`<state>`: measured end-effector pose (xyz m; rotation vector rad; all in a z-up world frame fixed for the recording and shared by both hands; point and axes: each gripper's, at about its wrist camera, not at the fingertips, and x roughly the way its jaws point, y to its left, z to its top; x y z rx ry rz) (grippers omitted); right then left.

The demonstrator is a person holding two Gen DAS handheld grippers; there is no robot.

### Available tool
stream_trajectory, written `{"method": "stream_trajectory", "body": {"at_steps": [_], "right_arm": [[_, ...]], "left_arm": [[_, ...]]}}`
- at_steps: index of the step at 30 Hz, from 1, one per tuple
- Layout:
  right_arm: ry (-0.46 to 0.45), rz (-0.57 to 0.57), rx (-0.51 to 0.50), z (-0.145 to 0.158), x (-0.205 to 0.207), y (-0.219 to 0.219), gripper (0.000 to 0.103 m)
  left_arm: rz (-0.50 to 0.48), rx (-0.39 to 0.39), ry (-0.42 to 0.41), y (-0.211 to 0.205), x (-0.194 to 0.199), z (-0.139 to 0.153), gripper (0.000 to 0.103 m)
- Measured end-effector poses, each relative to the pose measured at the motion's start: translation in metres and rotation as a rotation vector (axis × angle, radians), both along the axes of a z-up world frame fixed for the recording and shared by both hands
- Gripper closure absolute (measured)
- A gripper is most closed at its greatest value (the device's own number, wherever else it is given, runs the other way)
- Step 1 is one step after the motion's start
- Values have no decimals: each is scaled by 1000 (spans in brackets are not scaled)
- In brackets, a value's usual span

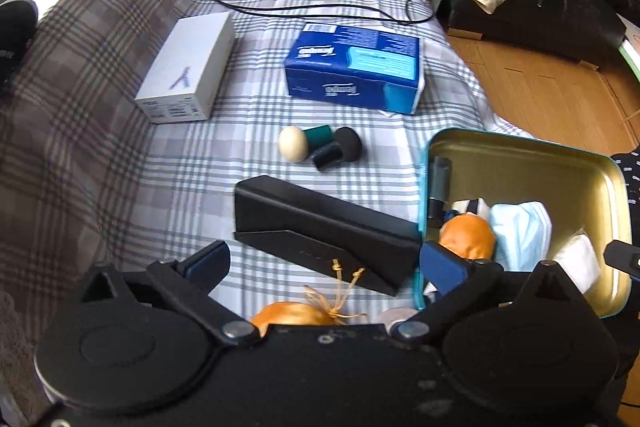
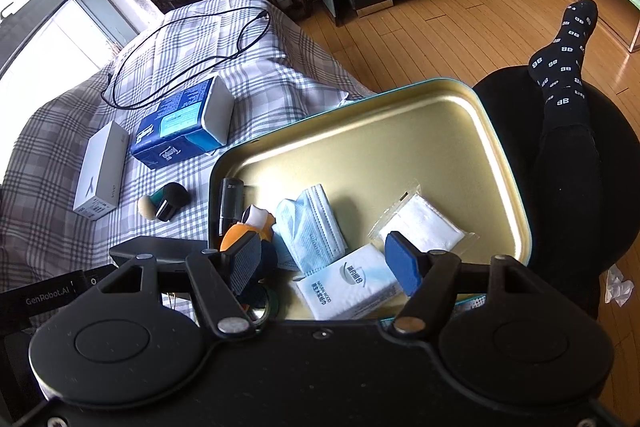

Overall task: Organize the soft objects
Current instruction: 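Move the right gripper to the tape roll and grasp it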

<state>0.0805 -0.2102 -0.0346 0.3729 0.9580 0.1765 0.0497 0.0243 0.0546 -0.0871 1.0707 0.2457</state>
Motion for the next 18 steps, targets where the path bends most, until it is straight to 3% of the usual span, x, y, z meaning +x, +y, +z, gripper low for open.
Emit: {"method": "stream_trajectory", "body": {"at_steps": [7,14,18], "right_arm": [[19,77,-16,-5,-8,29,37],[53,193,-40,-17,-19,71,37],[85,265,-51,-26,-27,96,37]], "left_arm": [[148,34,12,50,-23,-3,1],[246,103,32,79,-42,-9,1],[285,105,28,90,-53,-9,1]]}}
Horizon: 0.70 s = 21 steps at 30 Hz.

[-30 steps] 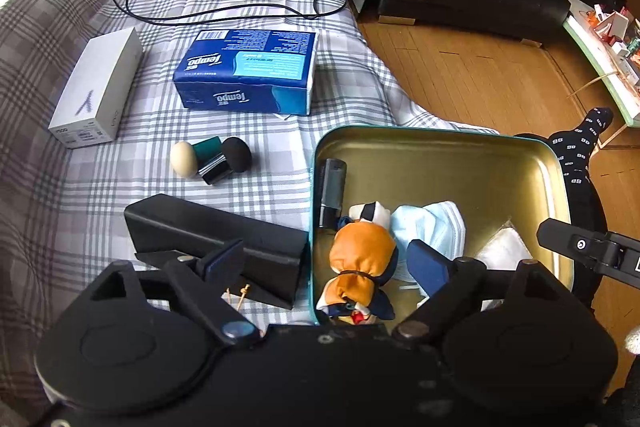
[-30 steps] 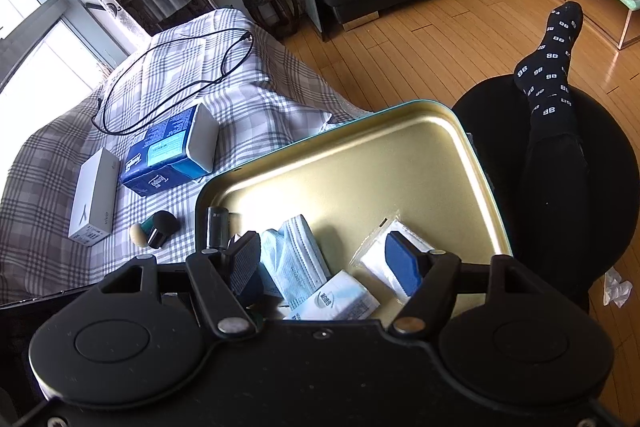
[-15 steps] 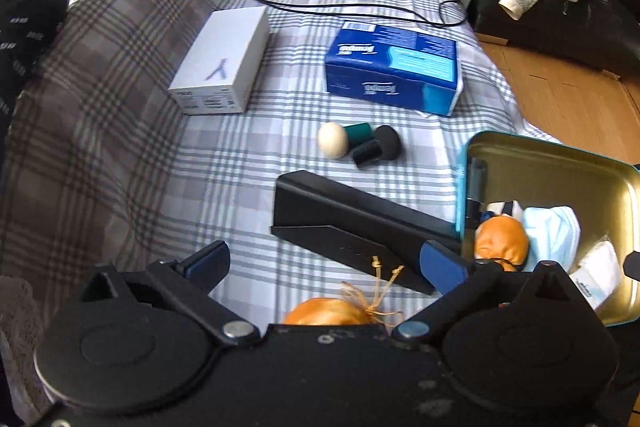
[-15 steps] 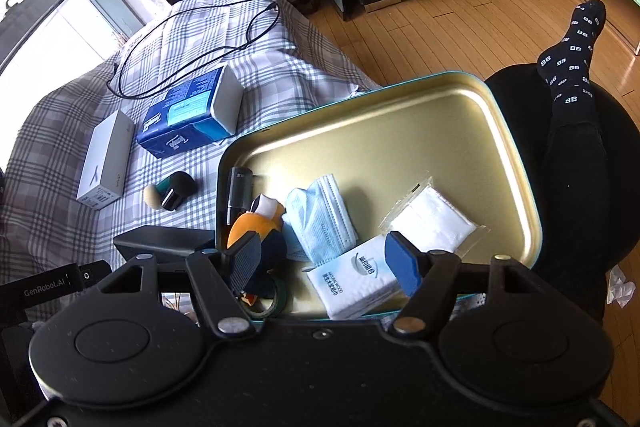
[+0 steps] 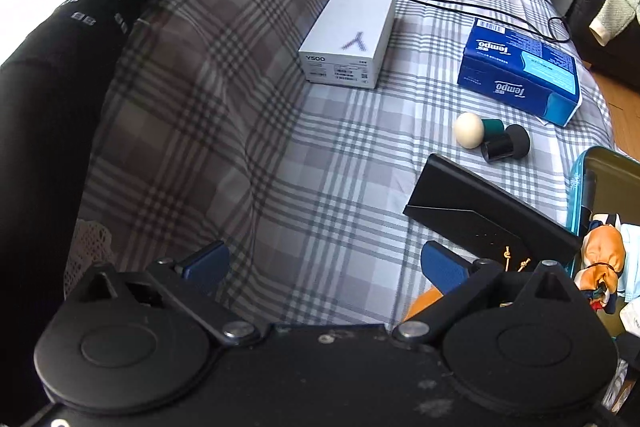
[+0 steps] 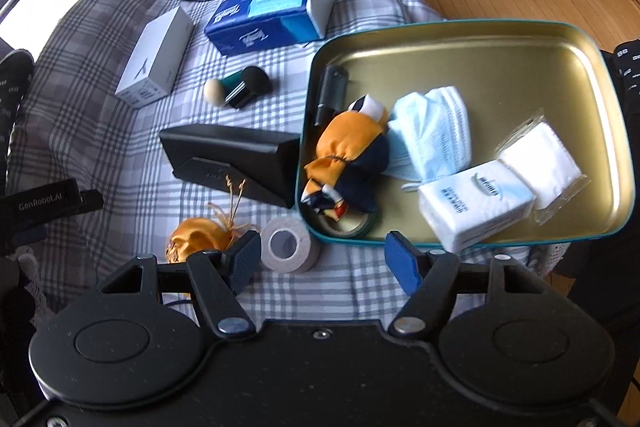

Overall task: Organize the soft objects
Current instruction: 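Move the right gripper to the tape roll and grasp it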

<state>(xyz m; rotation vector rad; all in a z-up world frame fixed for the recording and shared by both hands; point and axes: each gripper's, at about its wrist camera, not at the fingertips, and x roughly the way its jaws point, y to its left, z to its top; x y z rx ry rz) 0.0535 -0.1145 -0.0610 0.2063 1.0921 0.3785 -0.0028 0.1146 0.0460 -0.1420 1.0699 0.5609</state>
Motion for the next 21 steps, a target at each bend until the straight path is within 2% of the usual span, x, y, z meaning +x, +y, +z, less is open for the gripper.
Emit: {"method": "stream_trajectory", "body": {"at_steps": [5,9,15,21], "right_arm": [[34,30,-26,-13,-5,23,41],[68,-19,-34,-25,-5,33,45],[118,-96,-62,-40,1,36,49],[144,-116,-79,-50,5,45,49]], "left_arm": [[30,-8,-22,8,-5,1,1],[46,-7,-3,10,-5,-9,1],[30,-52,36,6,-4,-28,1],[0,0,72,-3,1,-39,1]]}}
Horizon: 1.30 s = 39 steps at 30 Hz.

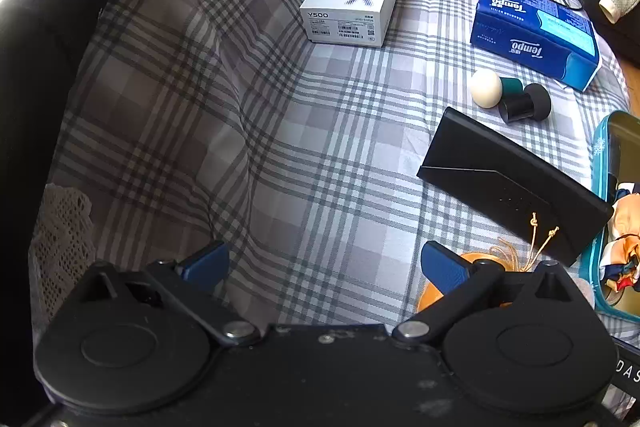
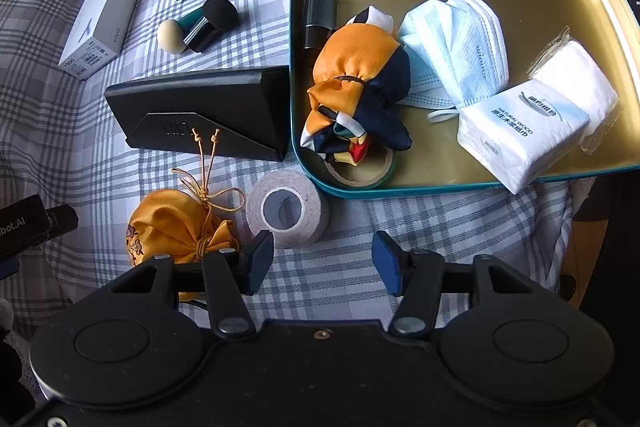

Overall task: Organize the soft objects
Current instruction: 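Move the right gripper to the tape roll and grasp it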

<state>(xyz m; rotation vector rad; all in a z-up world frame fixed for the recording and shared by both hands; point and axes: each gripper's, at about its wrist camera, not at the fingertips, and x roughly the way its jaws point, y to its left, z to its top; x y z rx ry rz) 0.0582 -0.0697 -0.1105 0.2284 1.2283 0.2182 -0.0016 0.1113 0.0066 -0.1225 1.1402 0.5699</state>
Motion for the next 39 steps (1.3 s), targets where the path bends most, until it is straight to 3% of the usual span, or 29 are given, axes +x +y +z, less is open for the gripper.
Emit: {"method": "stream_trajectory", "body": {"at_steps": [17,25,32,36,39], "right_arm": [[-10,-17,57,-12,7,12,49],[-14,9,93,-12,0,3,61],[-3,31,28,-11,-14,-7,61],[-50,60,23,-4,-18,-5,57],[-64,48,41,-1,-13,2,40]], "left_arm": [[-16,18,15,-1,0,-4,1],[-6,21,20,1,0,-6,1],[-6,20,20,1,0,-6,1],[-8,19,21,1,1,-6,1],[-13,19,22,0,1,-6,1]]}}
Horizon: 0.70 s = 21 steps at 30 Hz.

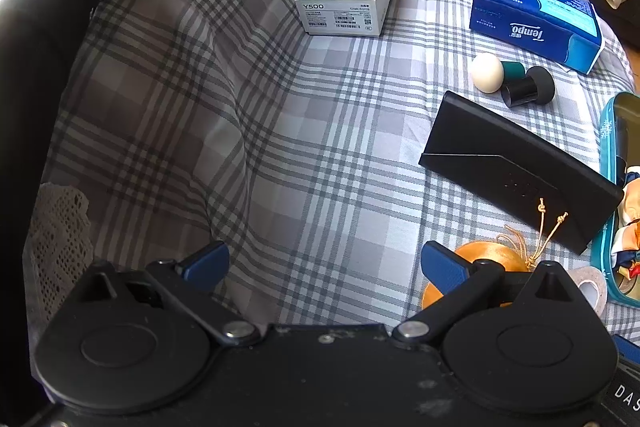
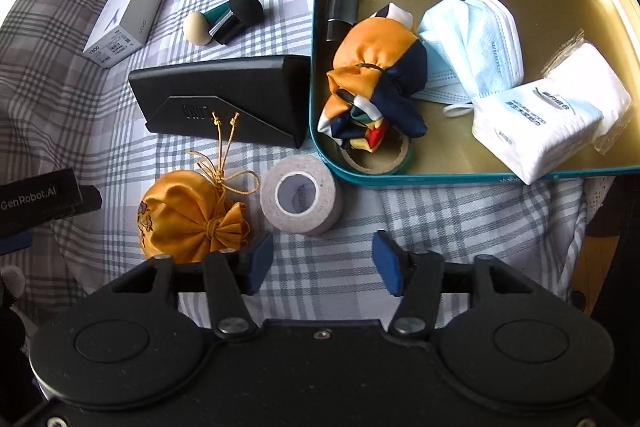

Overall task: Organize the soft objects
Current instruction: 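Move the right gripper to the tape roll and grasp it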

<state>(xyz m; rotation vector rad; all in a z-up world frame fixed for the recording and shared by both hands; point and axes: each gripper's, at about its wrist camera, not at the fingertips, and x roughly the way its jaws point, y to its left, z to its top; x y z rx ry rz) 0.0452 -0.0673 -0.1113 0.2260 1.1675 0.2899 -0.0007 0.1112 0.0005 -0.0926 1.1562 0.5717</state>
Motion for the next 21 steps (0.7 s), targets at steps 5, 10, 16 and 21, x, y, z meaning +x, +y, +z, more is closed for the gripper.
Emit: {"method": "stream_trajectory", "body": {"at_steps": [5,10,16,21], "right_arm": [[-20,-27,13,0,12,15,37],[12,-47,8,-8,24,28,37],[13,-58,-17,-14,25,35,35],[7,-67,-14,-14,20,24,52]], "left_arm": [[15,-8,-2,2,-1,0,1],[20,-13,-2,3,0,0,1],[27,-17,7,5,1,-4,1],[25,-20,15,5,3,-7,1]]}}
